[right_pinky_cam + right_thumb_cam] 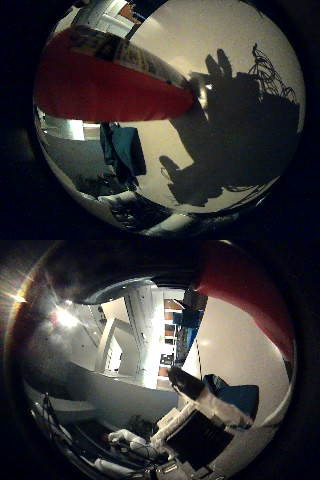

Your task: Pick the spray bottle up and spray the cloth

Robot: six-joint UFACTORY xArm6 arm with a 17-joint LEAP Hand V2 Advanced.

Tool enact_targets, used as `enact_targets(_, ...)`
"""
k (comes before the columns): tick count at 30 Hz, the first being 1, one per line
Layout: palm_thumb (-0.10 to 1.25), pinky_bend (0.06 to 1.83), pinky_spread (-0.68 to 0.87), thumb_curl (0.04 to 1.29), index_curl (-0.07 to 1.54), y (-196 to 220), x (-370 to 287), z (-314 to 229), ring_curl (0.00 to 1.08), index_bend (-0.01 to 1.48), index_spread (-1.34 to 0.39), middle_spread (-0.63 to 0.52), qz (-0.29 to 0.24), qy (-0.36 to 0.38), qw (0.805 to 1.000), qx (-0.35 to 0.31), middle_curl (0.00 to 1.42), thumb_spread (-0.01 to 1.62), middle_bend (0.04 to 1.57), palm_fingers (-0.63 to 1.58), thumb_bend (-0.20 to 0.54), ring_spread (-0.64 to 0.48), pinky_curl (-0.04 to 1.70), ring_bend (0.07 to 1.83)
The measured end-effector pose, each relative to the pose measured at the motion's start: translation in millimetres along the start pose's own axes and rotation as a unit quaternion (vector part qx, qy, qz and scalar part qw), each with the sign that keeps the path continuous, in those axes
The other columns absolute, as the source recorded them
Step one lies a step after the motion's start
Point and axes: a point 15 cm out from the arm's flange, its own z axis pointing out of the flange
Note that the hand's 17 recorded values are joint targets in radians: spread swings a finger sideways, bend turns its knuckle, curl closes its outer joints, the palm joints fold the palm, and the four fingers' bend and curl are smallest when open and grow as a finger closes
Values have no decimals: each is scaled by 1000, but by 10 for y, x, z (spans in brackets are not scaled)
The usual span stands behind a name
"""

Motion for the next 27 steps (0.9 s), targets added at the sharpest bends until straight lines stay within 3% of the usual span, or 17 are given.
enact_targets(2,663,317,130,330,328,-71,21,131,386,201,-260,-153,7,-9,1000,12,491,1003,504,756,-20,-118,275,703)
enact_targets(3,683,425,17,336,339,-99,25,207,419,215,-308,-198,13,-19,1000,17,531,1004,576,1023,-17,-179,294,804)
enact_targets(5,723,674,-144,348,453,-169,65,280,515,371,-376,-248,27,-34,998,35,633,996,708,1225,-14,-237,410,945)
enact_targets(9,798,1031,-235,372,686,-304,84,516,632,749,-407,-271,55,-71,994,64,804,982,961,1214,-14,-260,604,1154)
enact_targets(12,864,1167,-227,390,795,-384,116,672,682,948,-352,-244,70,-90,990,79,870,966,1093,1199,-11,-247,699,1242)
enact_targets(19,1031,1236,-180,446,865,-478,96,751,757,1149,-231,-153,60,-96,991,76,878,1003,1298,1132,-3,-228,881,1345)
enact_targets(27,1118,1189,-171,511,840,-517,-282,584,790,1204,-191,-123,-2,-71,996,45,829,1062,1358,1117,-9,-217,1021,1362)
